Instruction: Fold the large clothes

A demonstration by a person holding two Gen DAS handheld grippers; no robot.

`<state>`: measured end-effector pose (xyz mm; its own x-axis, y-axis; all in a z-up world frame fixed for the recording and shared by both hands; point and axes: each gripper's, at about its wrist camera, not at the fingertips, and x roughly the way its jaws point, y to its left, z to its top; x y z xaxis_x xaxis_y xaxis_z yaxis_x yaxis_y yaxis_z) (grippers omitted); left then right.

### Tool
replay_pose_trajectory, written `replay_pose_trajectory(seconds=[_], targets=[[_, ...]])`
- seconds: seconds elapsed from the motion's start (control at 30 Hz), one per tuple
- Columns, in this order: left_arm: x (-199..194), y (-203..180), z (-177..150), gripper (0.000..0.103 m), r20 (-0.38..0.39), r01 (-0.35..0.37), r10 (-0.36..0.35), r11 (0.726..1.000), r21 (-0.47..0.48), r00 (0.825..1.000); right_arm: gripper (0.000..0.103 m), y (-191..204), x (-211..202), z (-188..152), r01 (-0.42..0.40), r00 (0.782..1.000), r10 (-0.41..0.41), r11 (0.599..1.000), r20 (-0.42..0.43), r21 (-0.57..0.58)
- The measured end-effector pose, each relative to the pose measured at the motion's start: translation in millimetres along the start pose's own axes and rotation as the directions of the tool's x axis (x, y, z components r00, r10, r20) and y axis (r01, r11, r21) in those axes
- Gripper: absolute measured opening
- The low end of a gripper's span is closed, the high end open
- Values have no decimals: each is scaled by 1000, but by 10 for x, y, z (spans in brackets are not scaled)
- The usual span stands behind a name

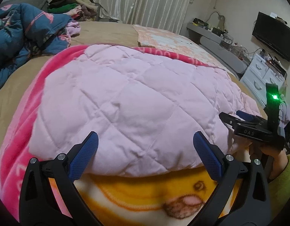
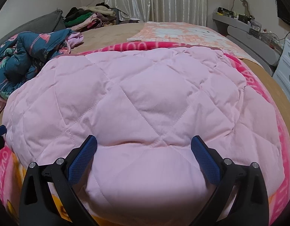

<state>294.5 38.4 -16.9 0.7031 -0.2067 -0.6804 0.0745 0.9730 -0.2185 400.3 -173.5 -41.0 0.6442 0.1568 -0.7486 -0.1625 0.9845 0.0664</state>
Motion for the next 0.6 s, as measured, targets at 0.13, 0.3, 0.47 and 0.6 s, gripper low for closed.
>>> replay_pose_trajectory(seconds=[0.13, 0.3, 0.47, 0.6], targets=[[-136, 42, 35, 95, 24, -5, 5, 1000, -7, 1000, 99, -3, -54, -27, 1, 1000, -1, 1000, -4, -1], [-284, 63, 31, 95, 38, -21, 22, 1000, -6, 999, 99, -6, -135, -59, 1, 1000, -1, 1000, -8, 6], [-405, 66, -7, 95, 45, -36, 35, 999, 5, 998, 99, 10, -369, -126, -42, 999, 41, 999, 31, 12], [-538, 45, -1, 95, 70, -41, 40, 999, 15, 997, 99, 26, -668, -226, -59, 995, 58, 998, 86, 2]])
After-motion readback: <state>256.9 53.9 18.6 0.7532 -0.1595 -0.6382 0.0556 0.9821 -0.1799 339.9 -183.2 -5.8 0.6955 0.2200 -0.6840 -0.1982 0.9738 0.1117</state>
